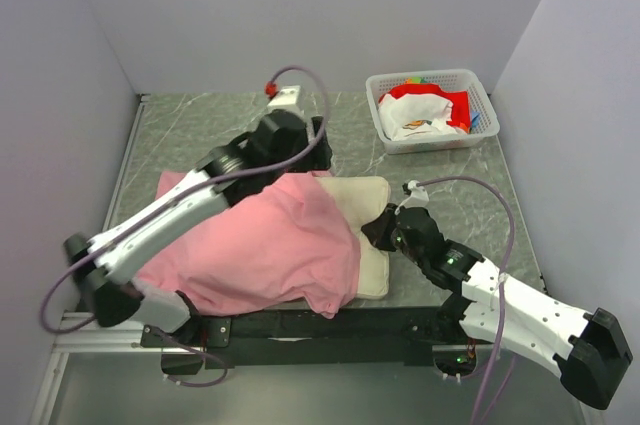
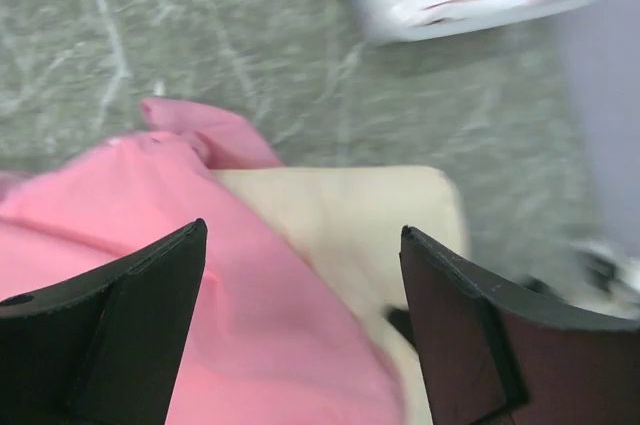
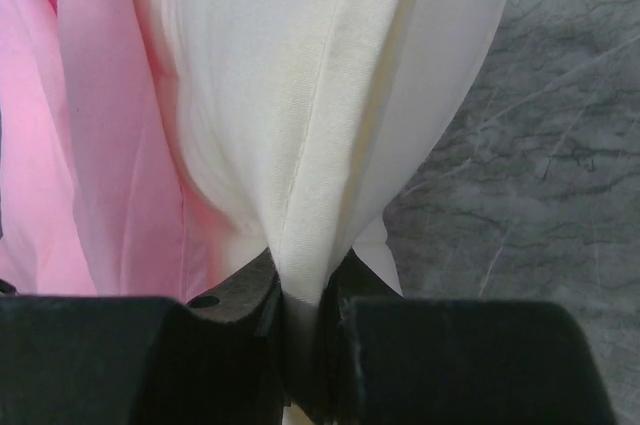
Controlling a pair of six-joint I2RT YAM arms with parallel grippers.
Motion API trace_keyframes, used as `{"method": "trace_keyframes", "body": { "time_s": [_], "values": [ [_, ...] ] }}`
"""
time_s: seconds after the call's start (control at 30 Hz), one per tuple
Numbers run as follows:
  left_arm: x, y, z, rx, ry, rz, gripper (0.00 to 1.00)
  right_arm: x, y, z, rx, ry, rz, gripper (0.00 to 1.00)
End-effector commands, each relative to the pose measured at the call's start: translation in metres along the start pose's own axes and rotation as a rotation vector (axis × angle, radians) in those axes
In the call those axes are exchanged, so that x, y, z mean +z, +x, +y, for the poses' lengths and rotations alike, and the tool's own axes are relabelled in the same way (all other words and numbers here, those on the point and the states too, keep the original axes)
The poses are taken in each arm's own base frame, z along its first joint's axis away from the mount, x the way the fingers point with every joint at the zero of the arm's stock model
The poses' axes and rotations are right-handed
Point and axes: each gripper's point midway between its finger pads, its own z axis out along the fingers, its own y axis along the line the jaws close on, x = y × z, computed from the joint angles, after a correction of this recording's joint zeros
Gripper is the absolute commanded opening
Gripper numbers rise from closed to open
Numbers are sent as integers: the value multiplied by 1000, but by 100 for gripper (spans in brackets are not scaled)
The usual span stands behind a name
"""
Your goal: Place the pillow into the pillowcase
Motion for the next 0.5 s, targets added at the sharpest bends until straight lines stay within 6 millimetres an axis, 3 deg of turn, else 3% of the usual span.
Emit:
{"method": "trace_keyframes", "body": {
  "time_s": [0.0,0.03,0.1,0.17,0.47],
  "values": [
    [46,23,36,219,-181,157,87,-1,-28,14,0,-36,-119,0],
    [61,34,44,249,-213,203,89,-1,-27,14,-3,-36,-117,0],
    [72,32,46,277,-221,219,92,-1,-27,14,-6,-36,-118,0],
    [87,40,63,308,-290,260,92,-1,-27,15,-4,-37,-119,0],
    [130,50,65,361,-296,320,90,2,-20,14,-7,-44,-105,0]
  ]
}}
